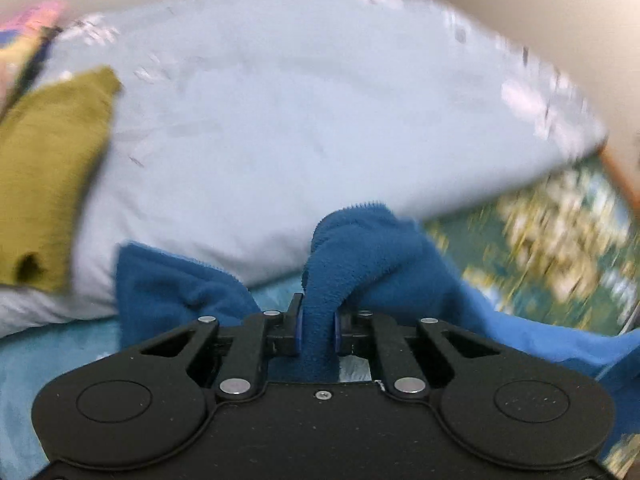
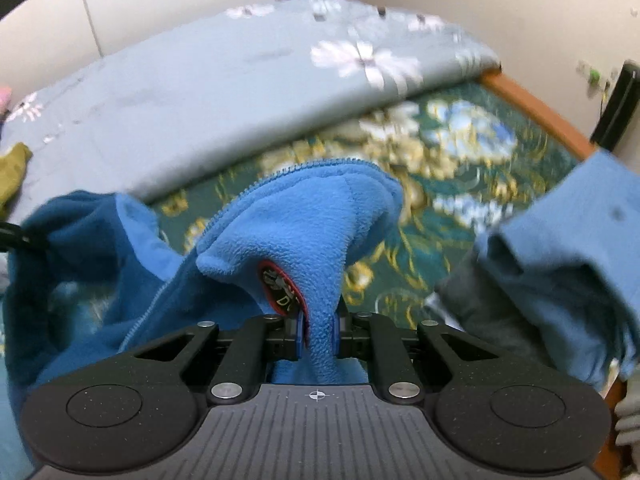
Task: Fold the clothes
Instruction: 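Lift the jacket by the hood with the right gripper while the left gripper holds the collar, then lay the jacket flat on the bedspread and open both grippers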
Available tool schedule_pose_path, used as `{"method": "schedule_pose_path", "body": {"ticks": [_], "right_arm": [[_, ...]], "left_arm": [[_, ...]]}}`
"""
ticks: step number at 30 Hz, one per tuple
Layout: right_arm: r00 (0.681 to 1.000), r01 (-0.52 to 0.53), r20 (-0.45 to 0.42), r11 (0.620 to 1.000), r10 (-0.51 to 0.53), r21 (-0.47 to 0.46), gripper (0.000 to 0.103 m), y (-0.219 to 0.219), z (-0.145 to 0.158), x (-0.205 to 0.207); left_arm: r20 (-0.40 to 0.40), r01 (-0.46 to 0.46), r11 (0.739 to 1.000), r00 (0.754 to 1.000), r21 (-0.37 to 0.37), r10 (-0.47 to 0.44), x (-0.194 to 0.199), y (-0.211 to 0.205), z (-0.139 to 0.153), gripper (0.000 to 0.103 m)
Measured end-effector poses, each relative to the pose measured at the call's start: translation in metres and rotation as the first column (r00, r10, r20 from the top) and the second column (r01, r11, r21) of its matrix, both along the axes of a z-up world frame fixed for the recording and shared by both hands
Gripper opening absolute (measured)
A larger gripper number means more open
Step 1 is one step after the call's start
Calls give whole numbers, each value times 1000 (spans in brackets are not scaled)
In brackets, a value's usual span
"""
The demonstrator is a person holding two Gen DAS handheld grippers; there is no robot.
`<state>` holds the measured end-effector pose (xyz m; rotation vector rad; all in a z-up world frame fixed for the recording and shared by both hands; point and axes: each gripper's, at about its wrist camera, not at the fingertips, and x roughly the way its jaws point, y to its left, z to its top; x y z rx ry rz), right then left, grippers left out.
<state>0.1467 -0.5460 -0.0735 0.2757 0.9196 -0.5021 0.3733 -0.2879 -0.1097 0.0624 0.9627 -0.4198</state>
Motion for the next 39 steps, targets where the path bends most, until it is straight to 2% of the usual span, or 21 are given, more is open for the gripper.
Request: {"method": "schedule_pose_path", "body": {"ticks": [3,8,13,18,22,25,27,29,33,36,39], "right_arm": [[997,-40,66,995,46,-96,10,19,34,-1],[973,-79,194,971,124,-224,10,51,106,-11],[925,-117,307,937,223,-328,10,90,183,-36],[874,-144,384,914,297,-380,10,129,236,-72],[856,-189,381,896,351,-402,10,156,249,-100],[856,-245,341,885,389,-395,10,173,243,-113],[854,-290,310,877,418,-384,10,183,236,-116],[854,-333,268,865,445,-375,10,194,226,-111],[856,-431,165,852,490,-297,10,210,198,-65],[840,-498,92,828,534,-260,10,224,168,-27],[828,-545,21,813,560,-204,10,233,133,17]], "left_arm": [[74,-80,992,993,-95,87,-26,45,48,10],[148,-182,956,964,-230,220,-79,117,120,10],[236,-203,934,932,-295,277,-159,171,184,10],[266,-234,907,903,-351,336,-238,226,223,10],[251,-262,893,896,-365,366,-296,261,223,10],[223,-305,876,887,-372,404,-327,287,216,10],[214,-333,875,881,-353,421,-336,300,211,10],[193,-371,869,874,-327,445,-337,313,203,10],[94,-486,826,843,-288,529,-318,335,170,10],[44,-544,813,825,-209,563,-293,336,140,10],[-20,-603,784,794,-145,607,-264,335,109,10]]}}
